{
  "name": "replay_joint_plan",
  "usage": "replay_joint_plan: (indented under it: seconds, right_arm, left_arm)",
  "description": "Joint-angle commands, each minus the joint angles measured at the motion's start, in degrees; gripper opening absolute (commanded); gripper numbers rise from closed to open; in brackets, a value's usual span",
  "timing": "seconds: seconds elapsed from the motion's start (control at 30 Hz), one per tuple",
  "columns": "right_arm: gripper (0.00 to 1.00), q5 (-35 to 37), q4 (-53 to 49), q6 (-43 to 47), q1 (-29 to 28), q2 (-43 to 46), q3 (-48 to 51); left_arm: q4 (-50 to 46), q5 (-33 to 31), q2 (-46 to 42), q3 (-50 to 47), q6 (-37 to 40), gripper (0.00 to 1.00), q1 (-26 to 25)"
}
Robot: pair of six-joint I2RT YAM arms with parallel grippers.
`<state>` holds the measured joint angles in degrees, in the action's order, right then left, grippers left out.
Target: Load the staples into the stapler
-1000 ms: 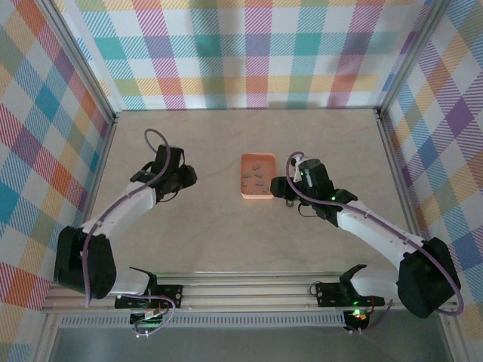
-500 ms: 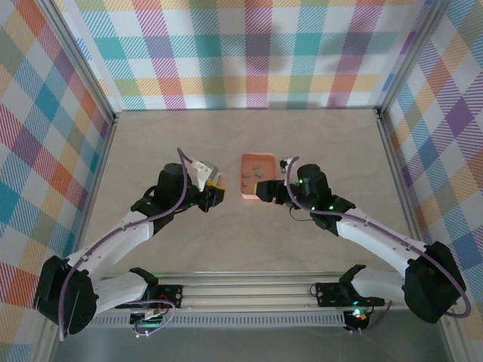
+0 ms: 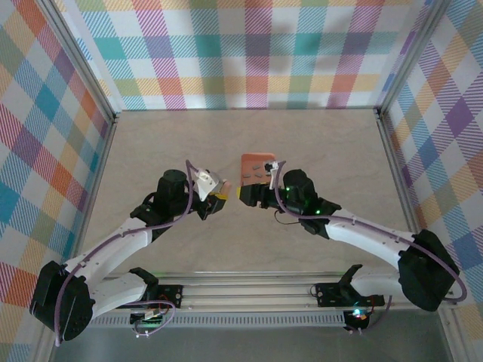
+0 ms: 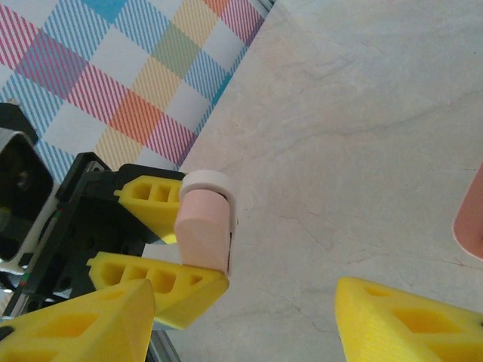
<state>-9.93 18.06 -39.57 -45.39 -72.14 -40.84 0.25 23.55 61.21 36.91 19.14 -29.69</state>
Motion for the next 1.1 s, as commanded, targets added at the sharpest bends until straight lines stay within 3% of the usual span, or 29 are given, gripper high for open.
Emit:
replay_joint_plan:
  seconds: [0.0, 0.43, 0.8, 1.07]
  right_arm:
    - [0.63, -0.75, 3.89, -2.49, -0.75, -2.12, -2.6]
    - [0.59, -5.43, 9.87, -3.67, -1.64, -8.06, -5.02]
    - [0.39, -5.8, 10.71, -3.98, -1.62, -9.65, -5.28]
    - [0.37, -5.62, 10.49, -3.98, -1.64, -10.48, -5.09]
  left_arm:
    - [2.35, 2.24, -0.99, -0.34, 1.74, 0.04, -0.89]
    - [1.52, 2.9, -0.62, 0.68, 1.62, 0.04, -1.33]
    - [1.86, 3.27, -0.61, 1.06, 0.89, 0.05, -1.51]
    - [1.97, 3.52, -0.93, 0.97, 0.68, 0.06, -1.51]
